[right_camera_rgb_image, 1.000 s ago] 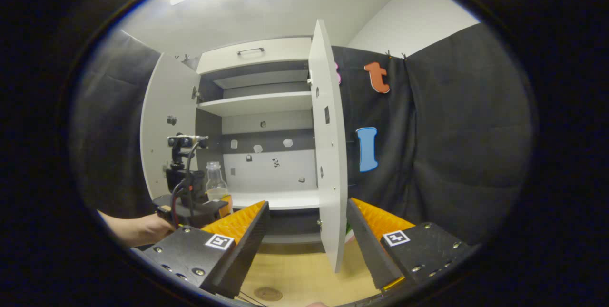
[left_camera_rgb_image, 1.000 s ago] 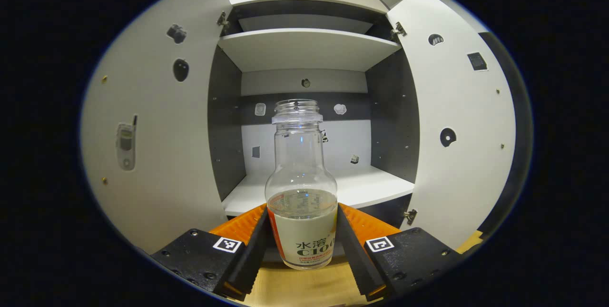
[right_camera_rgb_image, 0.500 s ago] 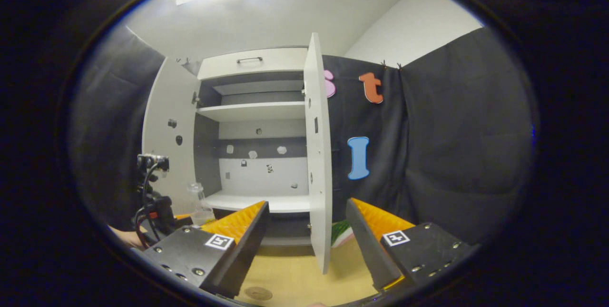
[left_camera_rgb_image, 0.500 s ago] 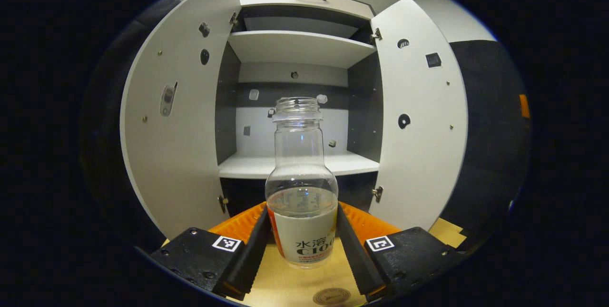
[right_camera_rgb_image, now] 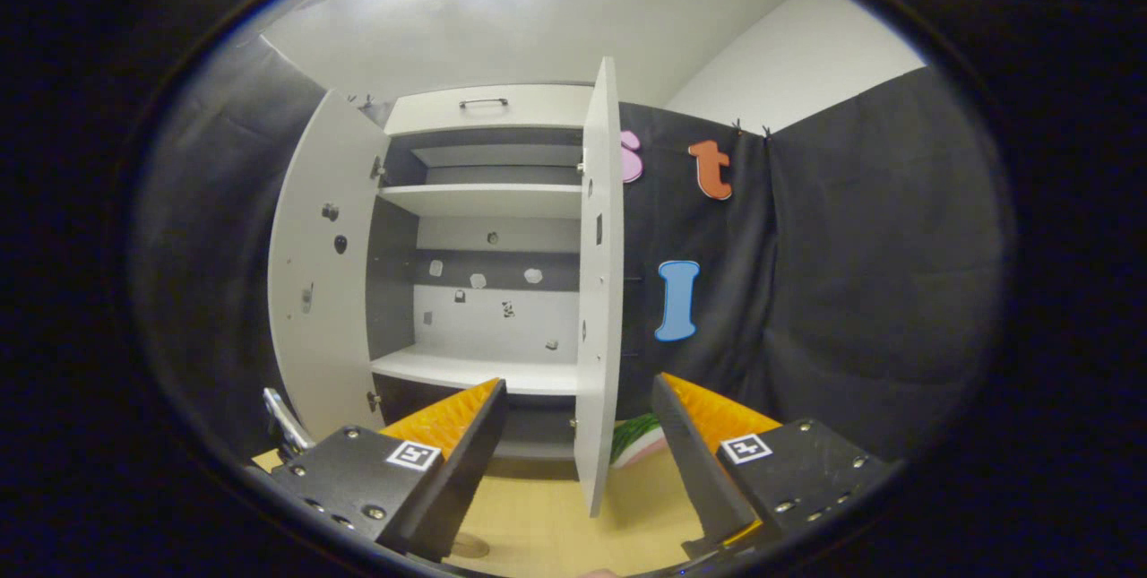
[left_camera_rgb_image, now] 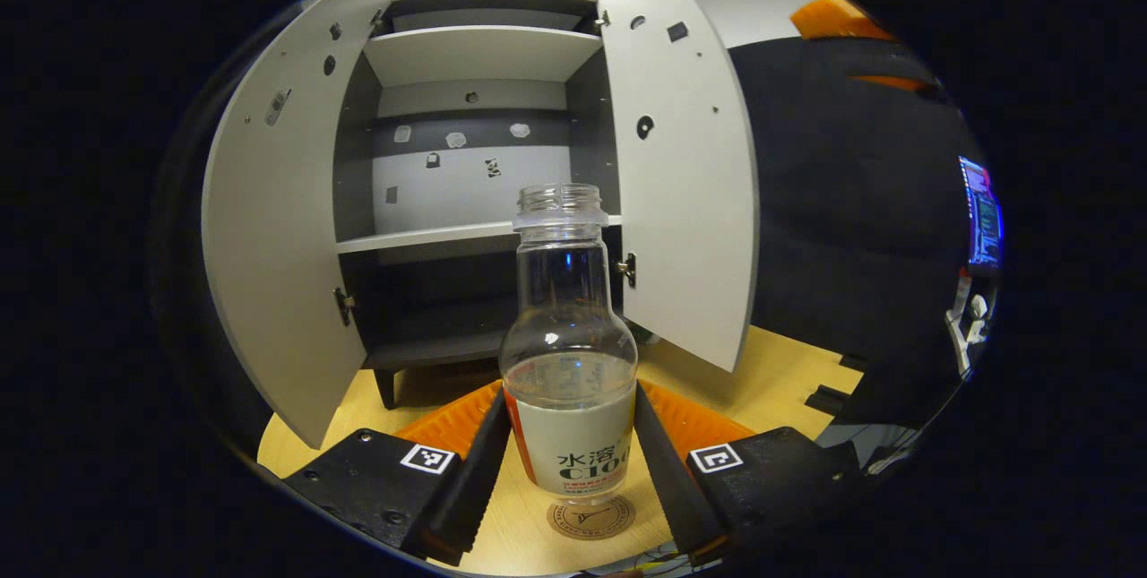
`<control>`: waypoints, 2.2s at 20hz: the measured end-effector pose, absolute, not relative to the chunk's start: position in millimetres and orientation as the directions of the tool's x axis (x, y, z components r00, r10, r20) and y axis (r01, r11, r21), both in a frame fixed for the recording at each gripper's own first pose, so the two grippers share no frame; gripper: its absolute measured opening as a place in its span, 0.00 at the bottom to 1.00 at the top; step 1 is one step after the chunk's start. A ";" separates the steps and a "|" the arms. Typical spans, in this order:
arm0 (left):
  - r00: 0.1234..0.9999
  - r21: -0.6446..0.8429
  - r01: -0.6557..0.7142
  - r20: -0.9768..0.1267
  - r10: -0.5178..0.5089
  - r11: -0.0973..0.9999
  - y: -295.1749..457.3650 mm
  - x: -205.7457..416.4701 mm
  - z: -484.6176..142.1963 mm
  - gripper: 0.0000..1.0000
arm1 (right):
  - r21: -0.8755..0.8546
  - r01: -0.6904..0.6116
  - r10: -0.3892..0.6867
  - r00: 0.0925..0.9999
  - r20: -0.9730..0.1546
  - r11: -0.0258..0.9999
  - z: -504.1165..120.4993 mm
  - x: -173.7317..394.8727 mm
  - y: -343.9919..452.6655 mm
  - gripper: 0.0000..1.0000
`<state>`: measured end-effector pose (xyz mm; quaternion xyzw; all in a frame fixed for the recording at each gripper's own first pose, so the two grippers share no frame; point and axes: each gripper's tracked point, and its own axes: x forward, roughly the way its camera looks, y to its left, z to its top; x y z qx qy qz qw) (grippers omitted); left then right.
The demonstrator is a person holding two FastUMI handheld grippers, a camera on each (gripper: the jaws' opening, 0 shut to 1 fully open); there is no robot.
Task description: Grasp the bottle in the cabinet with the left hand and place it on the coaster, then close the right door with the right hand and the left door with the left hand.
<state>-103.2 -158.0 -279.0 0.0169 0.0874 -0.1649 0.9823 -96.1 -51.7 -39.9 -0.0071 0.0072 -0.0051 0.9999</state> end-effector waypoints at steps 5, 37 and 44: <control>0.857 -0.048 0.471 -0.212 -0.469 0.881 -179.9 -110.1 -330.5 0.81 | 0.060 0.007 -0.008 1.000 0.012 0.998 -38.0 -89.2 -33.1 0.94; 0.767 0.010 0.545 -0.410 -0.493 0.838 -178.5 -87.8 -469.5 0.80 | 0.022 0.086 -0.083 0.993 -0.088 0.996 -82.4 -97.7 -55.5 0.98; 0.695 -0.017 0.542 -0.554 -0.459 0.840 -174.0 -96.9 -464.1 0.82 | 0.043 0.138 -0.132 0.984 -0.118 0.989 -102.9 -101.8 -82.8 0.93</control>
